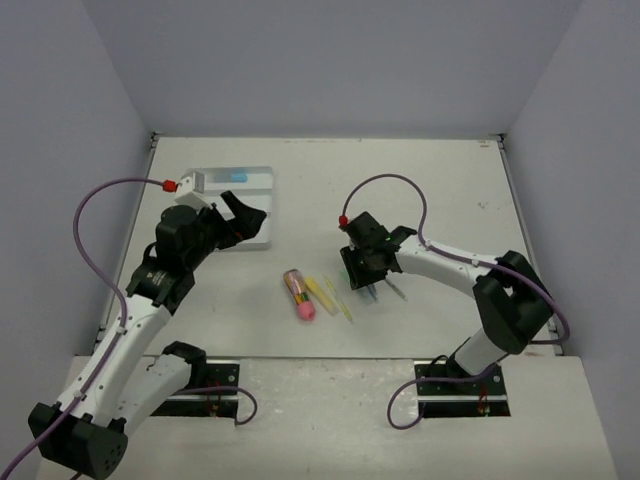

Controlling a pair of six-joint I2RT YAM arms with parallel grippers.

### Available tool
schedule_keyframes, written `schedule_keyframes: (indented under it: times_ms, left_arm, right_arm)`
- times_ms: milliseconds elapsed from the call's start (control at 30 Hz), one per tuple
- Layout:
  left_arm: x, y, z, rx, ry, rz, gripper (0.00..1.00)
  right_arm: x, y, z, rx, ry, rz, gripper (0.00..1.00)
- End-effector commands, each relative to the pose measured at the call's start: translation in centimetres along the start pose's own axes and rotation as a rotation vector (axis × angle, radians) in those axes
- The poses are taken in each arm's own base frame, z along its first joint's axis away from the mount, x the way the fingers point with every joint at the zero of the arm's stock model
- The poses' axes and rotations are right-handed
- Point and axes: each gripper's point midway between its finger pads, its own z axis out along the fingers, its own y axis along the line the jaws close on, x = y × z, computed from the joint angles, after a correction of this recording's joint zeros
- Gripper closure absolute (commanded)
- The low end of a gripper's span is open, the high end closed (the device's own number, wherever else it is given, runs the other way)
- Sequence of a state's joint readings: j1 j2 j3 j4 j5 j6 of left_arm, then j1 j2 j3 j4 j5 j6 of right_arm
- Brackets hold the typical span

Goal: Sort the stationery into containers
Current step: Pick up the pen from the center of the board.

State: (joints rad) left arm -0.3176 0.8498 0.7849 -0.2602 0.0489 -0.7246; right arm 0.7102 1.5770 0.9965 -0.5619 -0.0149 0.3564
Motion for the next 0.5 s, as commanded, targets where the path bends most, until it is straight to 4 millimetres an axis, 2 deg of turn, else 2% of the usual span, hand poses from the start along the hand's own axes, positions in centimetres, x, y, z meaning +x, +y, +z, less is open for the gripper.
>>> schedule_keyframes:
  times_ms: [0, 133, 333, 400, 467]
  left_arm:
    - [0.2, 0.4, -2.8, -0.003, 0.023, 0.157, 0.0]
    - [0.6, 0.9, -3.7, -0.014, 0.034, 0.191, 0.0]
    - [1.8, 1.9, -3.4, -0.033, 0.07, 0.208, 0.0]
    - [2.1, 2.1, -3.2, -0.034, 0.081, 0.21, 0.0]
    - [2.3, 2.1, -3.1, -0.031, 0.086, 0.207, 0.0]
  right_arm:
    - [-0.2, 0.6, 1.3, 0.025, 0.01, -0.028, 0.61]
    - [0.2, -0.1, 2.8, 0.079, 0.049, -0.041, 0.61]
    - [0.6, 0.1, 3.8, 0.096, 0.088, -0.053, 0.62]
    - [0.8, 0.2, 4.0, 0.098, 0.106, -0.059, 0.64]
    - [1.0, 0.4, 4.2, 0.1, 0.124, -0.071, 0.71]
